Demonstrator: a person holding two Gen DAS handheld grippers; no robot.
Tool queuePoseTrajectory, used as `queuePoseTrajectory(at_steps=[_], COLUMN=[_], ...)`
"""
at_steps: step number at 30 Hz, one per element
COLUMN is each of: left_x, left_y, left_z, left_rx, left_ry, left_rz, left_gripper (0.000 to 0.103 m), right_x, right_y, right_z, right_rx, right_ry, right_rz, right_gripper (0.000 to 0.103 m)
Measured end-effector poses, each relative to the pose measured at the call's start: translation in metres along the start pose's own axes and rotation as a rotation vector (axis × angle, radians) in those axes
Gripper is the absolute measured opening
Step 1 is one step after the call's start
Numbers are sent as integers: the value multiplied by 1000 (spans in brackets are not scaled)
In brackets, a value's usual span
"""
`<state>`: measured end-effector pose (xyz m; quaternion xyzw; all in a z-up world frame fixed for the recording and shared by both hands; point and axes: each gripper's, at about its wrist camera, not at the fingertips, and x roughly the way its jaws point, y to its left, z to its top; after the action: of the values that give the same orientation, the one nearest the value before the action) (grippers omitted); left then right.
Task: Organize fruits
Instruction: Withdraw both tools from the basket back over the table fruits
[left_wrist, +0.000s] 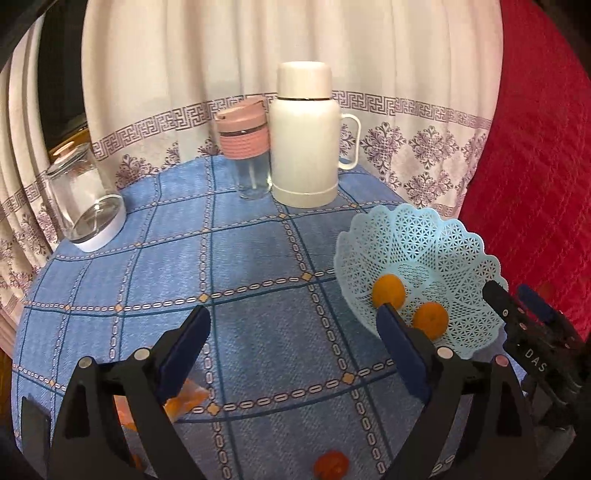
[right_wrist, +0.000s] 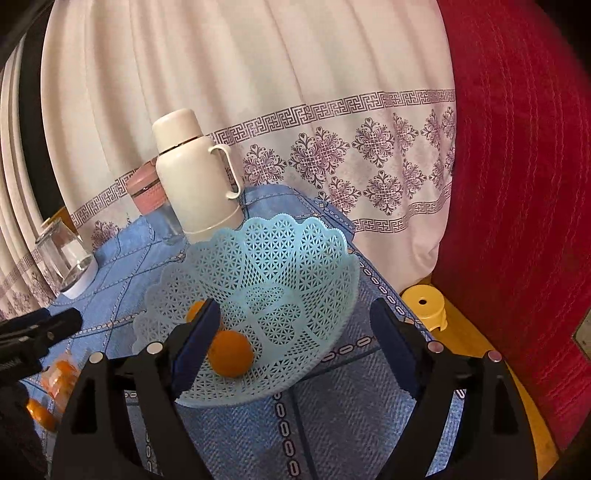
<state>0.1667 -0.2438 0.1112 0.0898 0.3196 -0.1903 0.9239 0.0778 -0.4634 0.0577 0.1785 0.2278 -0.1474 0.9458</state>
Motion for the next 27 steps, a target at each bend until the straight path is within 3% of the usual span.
queuePoseTrajectory(at_steps=[7,20,27], left_x=[-15,-35,-43], left_y=[19,57,91], left_z=[-6,-22,-39], left_rx=[-20,-65,-119], left_ry=[-18,-37,-12], left_rz=[17,52,92], left_gripper=[91,91,91], right_x=[-11,-28,-27], right_y=[12,60,81], right_z=[-8,-39,-56], right_rx=[-20,-60,-74], right_ry=[13,79,125], right_rz=[0,79,113], right_gripper=[85,85,85])
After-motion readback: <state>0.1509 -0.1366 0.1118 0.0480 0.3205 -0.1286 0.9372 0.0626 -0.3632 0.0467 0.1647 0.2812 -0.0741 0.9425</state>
